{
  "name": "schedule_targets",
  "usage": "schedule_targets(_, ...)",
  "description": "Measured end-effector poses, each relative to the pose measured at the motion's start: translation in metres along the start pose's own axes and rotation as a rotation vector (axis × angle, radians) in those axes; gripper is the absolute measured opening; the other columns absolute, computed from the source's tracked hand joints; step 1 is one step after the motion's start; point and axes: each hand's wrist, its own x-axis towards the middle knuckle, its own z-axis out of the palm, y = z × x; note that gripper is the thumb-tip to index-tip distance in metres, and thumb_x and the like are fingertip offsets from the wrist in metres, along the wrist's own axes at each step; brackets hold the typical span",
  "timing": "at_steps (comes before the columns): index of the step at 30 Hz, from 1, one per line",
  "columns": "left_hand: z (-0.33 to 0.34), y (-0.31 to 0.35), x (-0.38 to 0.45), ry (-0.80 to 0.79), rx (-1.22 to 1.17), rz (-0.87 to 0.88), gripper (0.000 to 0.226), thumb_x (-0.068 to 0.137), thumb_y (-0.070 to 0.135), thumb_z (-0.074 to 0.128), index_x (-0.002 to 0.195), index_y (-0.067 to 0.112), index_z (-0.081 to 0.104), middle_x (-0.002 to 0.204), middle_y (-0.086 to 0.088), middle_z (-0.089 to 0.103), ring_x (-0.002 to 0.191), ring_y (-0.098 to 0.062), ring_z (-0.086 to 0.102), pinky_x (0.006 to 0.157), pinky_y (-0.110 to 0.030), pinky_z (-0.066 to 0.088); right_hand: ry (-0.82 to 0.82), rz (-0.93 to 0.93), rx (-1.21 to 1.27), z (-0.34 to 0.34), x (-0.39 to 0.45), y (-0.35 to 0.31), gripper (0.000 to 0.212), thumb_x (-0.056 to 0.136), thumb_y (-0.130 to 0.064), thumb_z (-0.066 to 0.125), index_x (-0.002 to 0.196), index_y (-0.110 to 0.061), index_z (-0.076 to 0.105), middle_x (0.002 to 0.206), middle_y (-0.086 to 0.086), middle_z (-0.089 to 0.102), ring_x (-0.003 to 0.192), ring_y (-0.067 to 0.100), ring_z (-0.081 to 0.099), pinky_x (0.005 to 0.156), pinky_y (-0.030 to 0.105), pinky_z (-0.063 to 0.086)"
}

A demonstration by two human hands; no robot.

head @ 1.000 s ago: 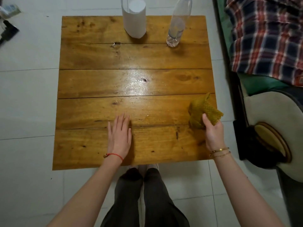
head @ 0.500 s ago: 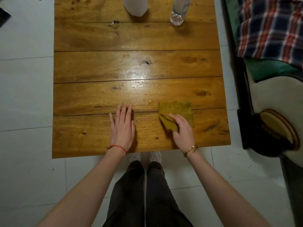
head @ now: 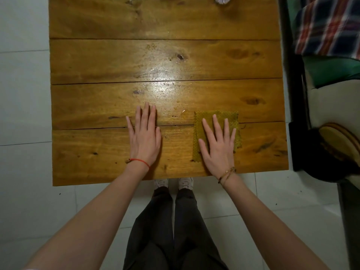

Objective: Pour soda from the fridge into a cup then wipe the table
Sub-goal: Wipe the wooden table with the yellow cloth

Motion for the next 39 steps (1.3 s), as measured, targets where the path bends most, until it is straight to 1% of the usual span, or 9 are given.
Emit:
schedule_targets(7, 0.0, -0.025, 0.015, 0.051, 0.082, -0.006, 0.06, 0.102, 0.029, 0.032, 0.156, 0.019, 0.009, 0.165, -0.002, 0.005, 0.152, -0.023, -0.002, 0.118, -0.061, -0.001, -0.002, 0.049, -0.129, 0.01, 0.006, -0.006, 0.065, 0.099, -0.058, 0.025, 0.155, -0.034, 0.004, 0.165, -0.001, -0.003, 0.151, 0.032, -0.006, 0.12, 0.057, 0.0)
schedule_targets(15, -0.009, -0.041, 0.042, 0.069, 0.12, 0.022, 0.057, 0.103, 0.031, 0.025, 0.156, 0.022, 0.008, 0.165, -0.001, 0.006, 0.152, -0.022, -0.002, 0.117, -0.064, -0.001, -0.018, -0.149, -0.188, 0.007, 0.054, -0.016, 0.062, 0.099, -0.058, 0.02, 0.155, -0.036, 0.004, 0.165, -0.001, -0.001, 0.151, 0.031, -0.004, 0.118, 0.061, 0.007)
schedule_targets(20, -0.018, -0.062, 0.063, 0.088, 0.133, 0.007, 0.057, 0.103, 0.03, 0.026, 0.156, 0.02, 0.008, 0.165, -0.003, 0.006, 0.152, -0.023, -0.001, 0.117, -0.064, -0.002, 0.013, 0.021, -0.167, 0.007, 0.099, -0.048, 0.063, 0.098, -0.059, 0.013, 0.155, -0.034, -0.001, 0.165, 0.001, -0.005, 0.151, 0.034, -0.006, 0.118, 0.061, -0.001)
schedule_targets(23, -0.019, -0.067, 0.072, 0.079, 0.119, 0.001, 0.057, 0.103, 0.031, 0.024, 0.156, 0.021, 0.008, 0.165, -0.003, 0.005, 0.152, -0.023, -0.001, 0.116, -0.065, 0.0, -0.031, -0.095, -0.196, 0.014, 0.082, -0.069, 0.064, 0.099, -0.059, 0.015, 0.155, -0.034, -0.003, 0.165, 0.002, -0.009, 0.15, 0.034, -0.008, 0.117, 0.062, 0.0)
schedule_targets(27, -0.017, -0.067, 0.074, 0.077, 0.092, -0.012, 0.057, 0.103, 0.031, 0.024, 0.156, 0.023, 0.006, 0.165, -0.001, 0.002, 0.152, -0.021, -0.003, 0.117, -0.064, 0.0, -0.069, -0.215, -0.179, 0.014, 0.059, -0.065, 0.062, 0.101, -0.056, 0.02, 0.155, -0.034, 0.001, 0.165, 0.001, -0.006, 0.151, 0.034, -0.008, 0.118, 0.062, 0.006)
schedule_targets(31, -0.017, -0.066, 0.072, 0.082, 0.076, -0.029, 0.058, 0.102, 0.029, 0.027, 0.156, 0.025, 0.006, 0.165, 0.002, 0.001, 0.152, -0.018, -0.004, 0.118, -0.062, 0.0, -0.026, -0.076, -0.174, 0.007, 0.091, -0.058, 0.061, 0.1, -0.056, 0.016, 0.155, -0.035, 0.0, 0.165, 0.001, -0.006, 0.15, 0.033, -0.008, 0.119, 0.061, 0.003)
schedule_targets(33, -0.018, -0.067, 0.073, 0.08, 0.061, -0.033, 0.059, 0.103, 0.027, 0.03, 0.156, 0.026, 0.006, 0.165, 0.003, 0.002, 0.152, -0.017, -0.004, 0.118, -0.061, 0.0, 0.019, 0.054, -0.136, 0.005, 0.117, -0.073, 0.061, 0.1, -0.055, 0.014, 0.155, -0.034, 0.0, 0.165, 0.002, -0.006, 0.15, 0.035, -0.008, 0.118, 0.062, 0.001)
schedule_targets(35, -0.02, -0.067, 0.073, 0.079, 0.051, -0.035, 0.059, 0.102, 0.026, 0.03, 0.156, 0.026, 0.007, 0.165, 0.003, 0.002, 0.152, -0.017, -0.003, 0.118, -0.061, 0.0, 0.025, 0.086, -0.13, 0.008, 0.131, -0.098, 0.061, 0.1, -0.055, 0.013, 0.155, -0.033, -0.001, 0.165, 0.003, -0.007, 0.15, 0.037, -0.009, 0.117, 0.063, 0.001)
schedule_targets(39, -0.022, -0.067, 0.073, 0.078, 0.048, -0.035, 0.058, 0.101, 0.026, 0.028, 0.156, 0.026, 0.009, 0.165, 0.003, 0.005, 0.152, -0.017, -0.001, 0.118, -0.06, 0.001, -0.046, -0.138, -0.172, 0.016, 0.118, -0.12, 0.062, 0.101, -0.055, 0.015, 0.155, -0.033, -0.003, 0.164, 0.002, -0.01, 0.15, 0.035, -0.012, 0.117, 0.063, 0.001)
